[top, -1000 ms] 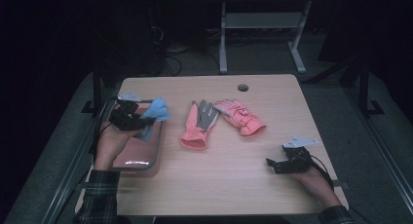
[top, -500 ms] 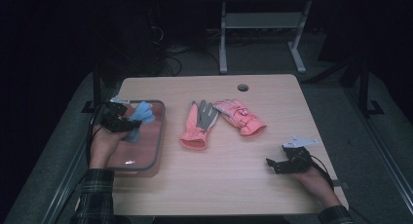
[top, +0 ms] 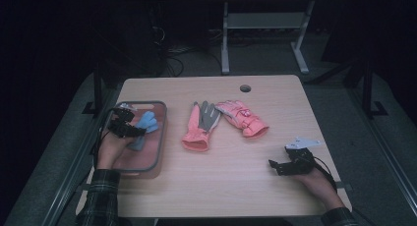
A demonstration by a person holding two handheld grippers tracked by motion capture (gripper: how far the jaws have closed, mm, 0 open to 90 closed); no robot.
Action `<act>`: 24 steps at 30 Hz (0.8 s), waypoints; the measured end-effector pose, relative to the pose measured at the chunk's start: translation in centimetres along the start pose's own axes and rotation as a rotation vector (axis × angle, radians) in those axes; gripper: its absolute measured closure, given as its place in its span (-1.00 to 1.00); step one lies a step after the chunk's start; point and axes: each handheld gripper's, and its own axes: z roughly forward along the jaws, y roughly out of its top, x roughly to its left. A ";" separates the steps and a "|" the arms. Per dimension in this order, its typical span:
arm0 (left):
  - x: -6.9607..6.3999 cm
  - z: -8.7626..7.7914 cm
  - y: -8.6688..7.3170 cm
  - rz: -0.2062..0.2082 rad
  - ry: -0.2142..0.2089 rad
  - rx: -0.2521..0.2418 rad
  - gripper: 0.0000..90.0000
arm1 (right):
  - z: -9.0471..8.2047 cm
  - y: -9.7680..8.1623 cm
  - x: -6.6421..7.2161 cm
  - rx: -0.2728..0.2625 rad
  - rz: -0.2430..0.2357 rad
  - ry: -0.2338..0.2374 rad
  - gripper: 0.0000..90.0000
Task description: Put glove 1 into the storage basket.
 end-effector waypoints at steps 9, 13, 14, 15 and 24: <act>0.4 1.2 -0.5 -0.012 -0.008 0.052 0.47 | 0.0 0.0 0.0 0.000 0.000 0.000 -0.70; 0.5 1.5 -0.5 -0.019 -0.011 0.063 0.35 | 0.0 0.0 0.0 0.000 0.000 0.000 -0.70; 0.5 1.6 -0.5 -0.028 -0.015 0.064 0.30 | 0.0 0.0 0.0 0.000 0.000 0.000 -0.70; 0.6 1.6 -0.5 -0.029 -0.018 0.068 0.24 | 0.0 0.0 0.0 0.000 0.000 0.000 -0.70; 0.5 1.9 -0.6 -0.030 -0.024 0.062 -0.42 | 0.0 0.0 0.0 0.000 0.000 0.000 -0.70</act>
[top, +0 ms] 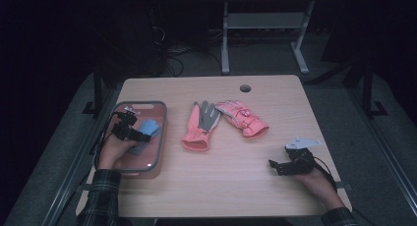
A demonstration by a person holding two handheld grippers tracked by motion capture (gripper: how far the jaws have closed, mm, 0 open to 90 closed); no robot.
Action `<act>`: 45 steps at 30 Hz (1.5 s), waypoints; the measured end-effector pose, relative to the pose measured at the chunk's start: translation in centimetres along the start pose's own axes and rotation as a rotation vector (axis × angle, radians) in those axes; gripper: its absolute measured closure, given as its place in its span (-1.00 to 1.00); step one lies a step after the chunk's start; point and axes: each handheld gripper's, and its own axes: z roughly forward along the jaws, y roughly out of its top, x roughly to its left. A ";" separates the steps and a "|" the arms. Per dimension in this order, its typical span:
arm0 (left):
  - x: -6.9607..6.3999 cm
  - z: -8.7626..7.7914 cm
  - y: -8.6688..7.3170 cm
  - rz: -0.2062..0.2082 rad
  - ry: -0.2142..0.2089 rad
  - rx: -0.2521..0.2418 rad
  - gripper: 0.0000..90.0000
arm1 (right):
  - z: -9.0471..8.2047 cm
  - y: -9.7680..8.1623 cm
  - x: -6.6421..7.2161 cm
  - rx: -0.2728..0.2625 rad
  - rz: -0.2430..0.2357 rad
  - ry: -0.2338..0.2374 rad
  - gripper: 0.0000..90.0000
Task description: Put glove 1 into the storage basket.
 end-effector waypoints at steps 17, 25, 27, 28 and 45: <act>-2.4 -4.4 1.4 0.019 -0.089 -0.193 -0.60 | 0.0 0.0 0.0 0.001 -0.006 0.001 -0.70; -5.5 -5.7 2.6 0.085 -0.163 -0.235 -0.64 | 0.0 0.0 0.0 0.001 -0.006 0.001 -0.70; -6.2 -5.8 2.8 0.101 -0.168 -0.241 -0.64 | 0.0 0.0 0.0 0.001 -0.006 0.001 -0.70; -6.6 -5.9 2.9 0.111 -0.173 -0.243 -0.64 | 0.0 0.0 0.0 0.001 -0.006 0.002 -0.70; -13.3 -4.9 4.0 0.236 -0.271 -0.253 -0.58 | 0.0 0.0 0.0 -0.001 -0.009 0.001 -0.70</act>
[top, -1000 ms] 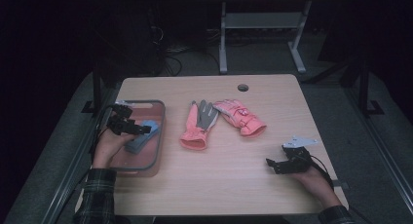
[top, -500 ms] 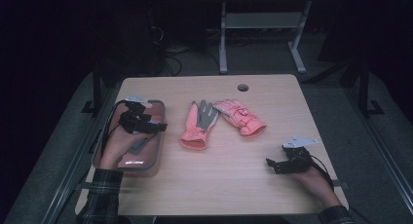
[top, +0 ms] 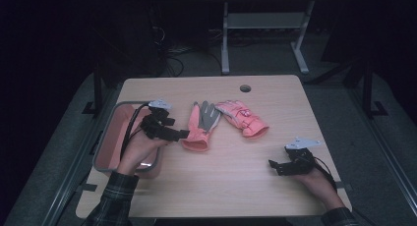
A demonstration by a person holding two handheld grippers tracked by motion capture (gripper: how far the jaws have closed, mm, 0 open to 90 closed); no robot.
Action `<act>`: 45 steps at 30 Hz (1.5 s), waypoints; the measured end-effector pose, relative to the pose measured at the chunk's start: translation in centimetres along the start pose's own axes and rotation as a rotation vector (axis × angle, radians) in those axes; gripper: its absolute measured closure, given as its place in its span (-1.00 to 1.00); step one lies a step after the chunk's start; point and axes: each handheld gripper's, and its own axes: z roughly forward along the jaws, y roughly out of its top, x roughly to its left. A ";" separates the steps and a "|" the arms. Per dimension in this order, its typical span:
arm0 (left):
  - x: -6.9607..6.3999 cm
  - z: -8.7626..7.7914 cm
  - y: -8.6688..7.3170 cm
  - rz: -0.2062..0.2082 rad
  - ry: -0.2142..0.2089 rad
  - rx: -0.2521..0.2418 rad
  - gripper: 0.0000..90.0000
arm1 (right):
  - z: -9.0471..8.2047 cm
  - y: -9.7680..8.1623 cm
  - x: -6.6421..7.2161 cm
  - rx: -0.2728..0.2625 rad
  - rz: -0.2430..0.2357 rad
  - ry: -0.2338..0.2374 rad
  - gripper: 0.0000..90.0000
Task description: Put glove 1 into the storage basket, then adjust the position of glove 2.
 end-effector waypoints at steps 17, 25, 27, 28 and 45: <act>-1.2 4.6 1.1 0.047 0.046 0.061 0.99 | 0.0 0.0 0.0 0.001 0.002 0.001 -0.70; -1.6 7.3 1.2 0.069 0.091 0.134 0.99 | 0.0 0.0 0.0 0.001 0.002 0.001 -0.70; -1.5 7.9 1.1 0.062 0.101 0.142 0.99 | 0.0 0.0 0.0 0.001 0.002 0.001 -0.70; -1.4 8.2 1.1 0.059 0.102 0.149 0.99 | 0.0 0.0 0.0 0.001 0.002 0.001 -0.70; -2.2 9.2 0.8 0.047 0.004 0.186 0.99 | 0.0 0.0 0.0 0.001 -0.001 0.002 -0.70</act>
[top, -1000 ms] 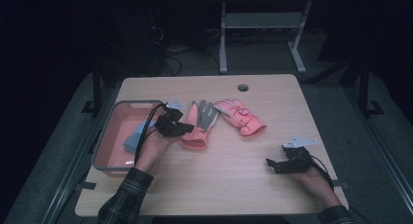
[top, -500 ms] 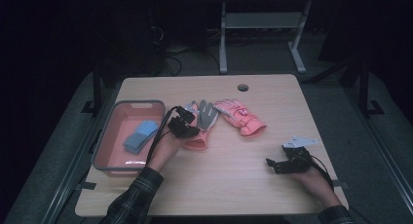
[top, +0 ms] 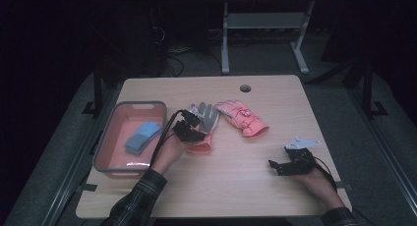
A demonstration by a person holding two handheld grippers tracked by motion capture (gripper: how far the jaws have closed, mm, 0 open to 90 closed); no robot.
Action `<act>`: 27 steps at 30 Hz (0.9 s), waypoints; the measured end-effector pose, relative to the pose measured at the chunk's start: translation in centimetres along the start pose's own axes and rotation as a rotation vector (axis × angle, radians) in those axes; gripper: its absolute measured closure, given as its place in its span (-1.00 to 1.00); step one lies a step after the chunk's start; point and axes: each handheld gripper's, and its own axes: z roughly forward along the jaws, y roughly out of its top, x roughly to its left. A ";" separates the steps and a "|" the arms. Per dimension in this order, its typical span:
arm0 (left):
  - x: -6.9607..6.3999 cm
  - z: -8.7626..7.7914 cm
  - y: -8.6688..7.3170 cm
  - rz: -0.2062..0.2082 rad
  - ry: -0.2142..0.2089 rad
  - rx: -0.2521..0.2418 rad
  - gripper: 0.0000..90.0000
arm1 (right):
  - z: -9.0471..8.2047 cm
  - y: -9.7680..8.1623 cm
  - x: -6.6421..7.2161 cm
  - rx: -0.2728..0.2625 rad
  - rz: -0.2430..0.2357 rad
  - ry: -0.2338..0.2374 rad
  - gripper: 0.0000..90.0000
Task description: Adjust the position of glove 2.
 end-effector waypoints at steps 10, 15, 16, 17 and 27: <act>-2.5 0.9 0.6 0.052 -0.096 0.011 0.99 | 0.0 0.0 0.0 0.001 0.000 0.002 -0.70; -4.0 1.3 0.8 0.072 -0.141 0.012 0.99 | 0.0 0.0 0.0 0.001 0.001 0.002 -0.70; -4.1 1.4 0.9 0.081 -0.145 0.014 0.99 | 0.0 0.0 0.0 0.001 0.000 0.002 -0.70; -4.5 1.5 1.0 0.091 -0.150 0.017 0.99 | 0.0 0.0 0.0 0.001 0.000 0.002 -0.70; -5.1 0.7 1.4 0.118 -0.144 -0.027 0.99 | 0.0 0.0 0.0 0.000 0.001 0.002 -0.70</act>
